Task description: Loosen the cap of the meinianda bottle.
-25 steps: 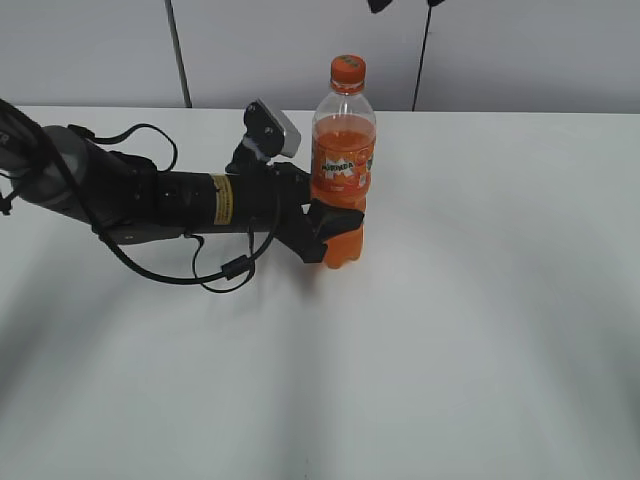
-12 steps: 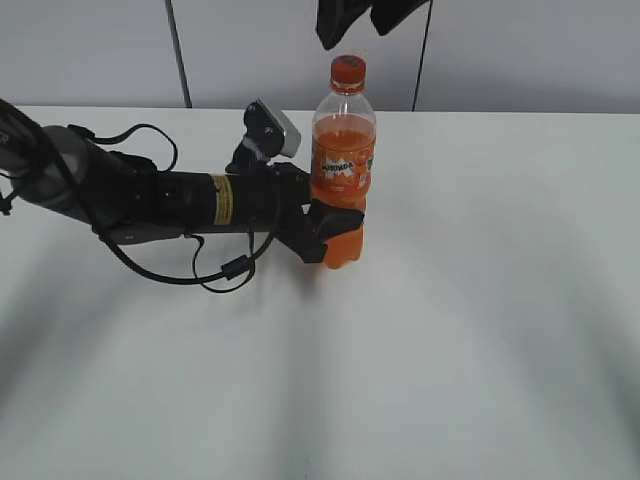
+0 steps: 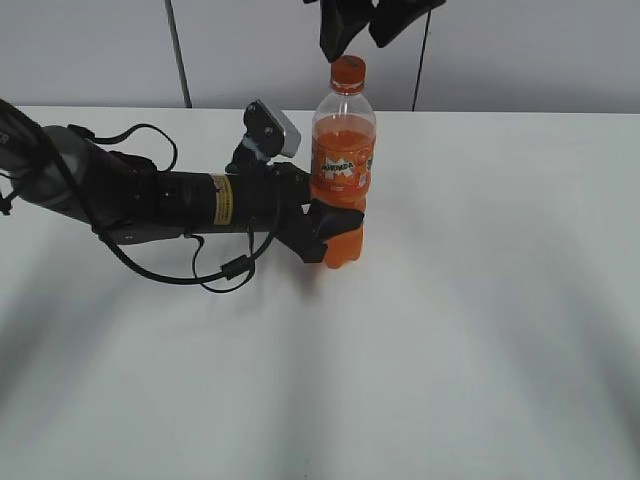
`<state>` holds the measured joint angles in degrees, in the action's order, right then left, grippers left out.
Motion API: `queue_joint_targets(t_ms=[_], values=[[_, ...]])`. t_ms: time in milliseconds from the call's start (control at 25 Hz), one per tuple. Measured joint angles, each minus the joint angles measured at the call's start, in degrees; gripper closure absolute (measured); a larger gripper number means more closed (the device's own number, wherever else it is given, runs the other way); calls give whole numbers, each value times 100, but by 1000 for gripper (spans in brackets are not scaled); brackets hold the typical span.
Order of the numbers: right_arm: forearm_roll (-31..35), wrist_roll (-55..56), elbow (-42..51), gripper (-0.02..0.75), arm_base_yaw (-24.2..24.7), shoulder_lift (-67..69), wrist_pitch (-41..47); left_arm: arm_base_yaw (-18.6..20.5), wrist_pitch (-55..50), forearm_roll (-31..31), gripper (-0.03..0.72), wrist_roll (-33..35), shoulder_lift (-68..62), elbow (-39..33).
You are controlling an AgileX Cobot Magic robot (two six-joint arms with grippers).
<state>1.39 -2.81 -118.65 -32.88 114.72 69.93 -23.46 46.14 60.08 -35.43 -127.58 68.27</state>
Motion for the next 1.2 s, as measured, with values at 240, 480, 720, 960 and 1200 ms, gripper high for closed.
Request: queue_joint_targets(t_ms=[240,480,720,960,1200], values=[[1,0,0,309,0,115,0,0,0,0,309,0,0,0],[127,11,0,309,0,223,0,0,0,0,309,0,0,0],[129,11,0,329,0,247,0,0,-5,0,309,0,0,0],[134,11,0,372,0,247,0,0,-5,0,309,0,0,0],[123,11,0,463,0,247,0,0,-5,0,309,0,0,0]])
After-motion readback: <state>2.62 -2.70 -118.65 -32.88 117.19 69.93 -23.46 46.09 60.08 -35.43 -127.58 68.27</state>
